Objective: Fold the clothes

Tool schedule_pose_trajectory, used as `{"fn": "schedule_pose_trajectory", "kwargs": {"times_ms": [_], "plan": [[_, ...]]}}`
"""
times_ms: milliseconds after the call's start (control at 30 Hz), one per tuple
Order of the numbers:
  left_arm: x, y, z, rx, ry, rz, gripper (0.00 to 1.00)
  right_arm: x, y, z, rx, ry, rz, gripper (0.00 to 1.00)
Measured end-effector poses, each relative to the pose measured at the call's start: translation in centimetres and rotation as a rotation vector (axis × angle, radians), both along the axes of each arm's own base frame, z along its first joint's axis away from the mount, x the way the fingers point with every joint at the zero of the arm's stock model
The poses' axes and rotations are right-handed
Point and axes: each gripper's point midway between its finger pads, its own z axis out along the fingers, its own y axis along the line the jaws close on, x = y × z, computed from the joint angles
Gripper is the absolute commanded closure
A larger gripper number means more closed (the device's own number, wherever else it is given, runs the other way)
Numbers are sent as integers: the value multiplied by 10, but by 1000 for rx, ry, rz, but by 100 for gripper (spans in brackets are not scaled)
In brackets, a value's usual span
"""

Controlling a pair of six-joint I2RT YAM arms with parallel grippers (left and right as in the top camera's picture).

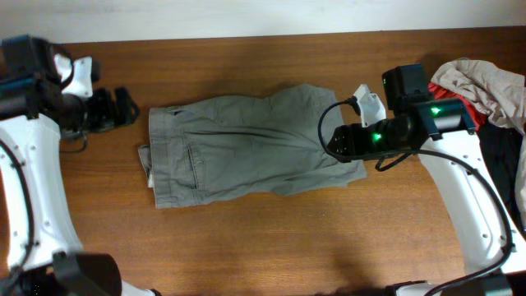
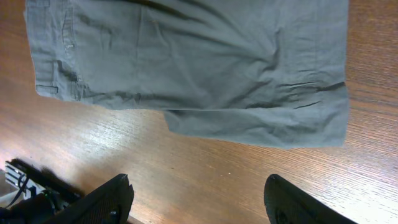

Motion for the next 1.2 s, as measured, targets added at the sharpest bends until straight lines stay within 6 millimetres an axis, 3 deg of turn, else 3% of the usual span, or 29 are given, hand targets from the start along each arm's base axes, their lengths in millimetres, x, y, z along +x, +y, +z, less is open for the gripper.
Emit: {"fn": "schedule_pose_trajectory", "kwargs": {"times_ms": [100,233,433,533,800,1033,1133,1200], "plan": [[-4,13,-34,-108,71,56,1,0,-2,1,-2,-2,-8,27],[-9,18,-66,-206,99,88,1,0,-2,1,-2,-3,-9,27],[-24,5,-136,-295,157,89,1,0,-2,1,-2,0,-10,27],[-31,4,-161,-304,169,95,1,-1,-2,1,-2,3,-10,27],[-27,8,-193,-307,105,100,1,-1,-2,0,-2,5,-10,27],[-29,-11,-228,-356,169,60,1,-1,-2,0,-3,5,-9,28],[-16,-26,-229,-385,130,0,2,-2,-2,0,-3,6,-9,28],[-7,-35,-228,-403,99,-37,8,-1,-3,0,-5,5,-10,28]]}}
